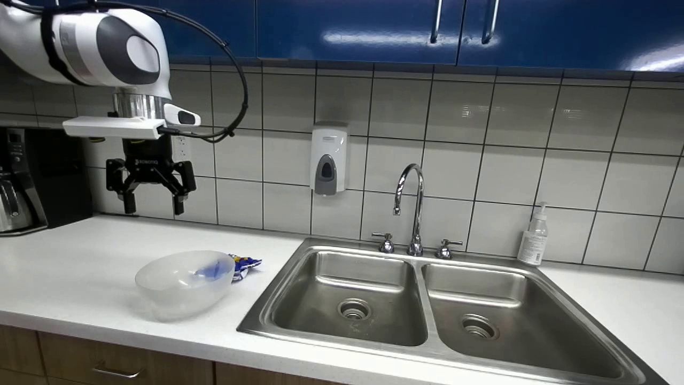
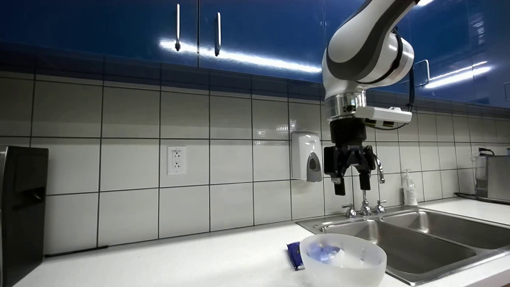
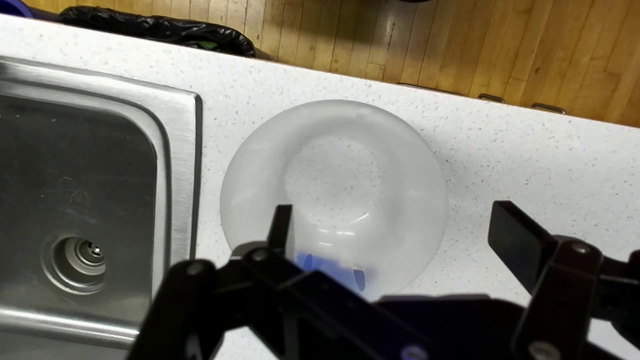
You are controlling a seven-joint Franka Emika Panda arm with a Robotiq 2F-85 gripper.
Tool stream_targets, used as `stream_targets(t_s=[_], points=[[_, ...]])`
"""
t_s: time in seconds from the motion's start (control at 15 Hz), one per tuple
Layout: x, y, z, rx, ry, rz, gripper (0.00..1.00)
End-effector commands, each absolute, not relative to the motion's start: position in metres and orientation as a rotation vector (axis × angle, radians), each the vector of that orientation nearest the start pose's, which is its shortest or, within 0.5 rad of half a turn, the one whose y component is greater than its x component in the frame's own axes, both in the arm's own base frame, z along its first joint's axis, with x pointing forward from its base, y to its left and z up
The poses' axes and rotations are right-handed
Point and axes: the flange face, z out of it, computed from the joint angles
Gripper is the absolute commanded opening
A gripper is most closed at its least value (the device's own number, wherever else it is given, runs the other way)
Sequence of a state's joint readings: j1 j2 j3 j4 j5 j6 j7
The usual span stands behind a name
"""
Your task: Pick up the clear bowl and put it in the sink
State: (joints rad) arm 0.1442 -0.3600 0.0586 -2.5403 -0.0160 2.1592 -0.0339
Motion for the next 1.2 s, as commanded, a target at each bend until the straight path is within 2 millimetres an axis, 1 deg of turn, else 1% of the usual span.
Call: stream_targets(t_s=[0.0,0.2,0.4,0.73,1.13], points=[[0.406,0.102,0.374,-3.135,-0.454,-0.013,1.0],[0.405,0.119,0.354,-3.123,-0.504,-0.046,1.0],[0.407,0.131,0.339,-3.102,-0.546,-0.059,1.0],[0.416,0.143,0.327,-3.082,-0.54,-0.09,1.0],[0.418,0.17,0.319,-3.058,-0.579,-0.135,1.0]])
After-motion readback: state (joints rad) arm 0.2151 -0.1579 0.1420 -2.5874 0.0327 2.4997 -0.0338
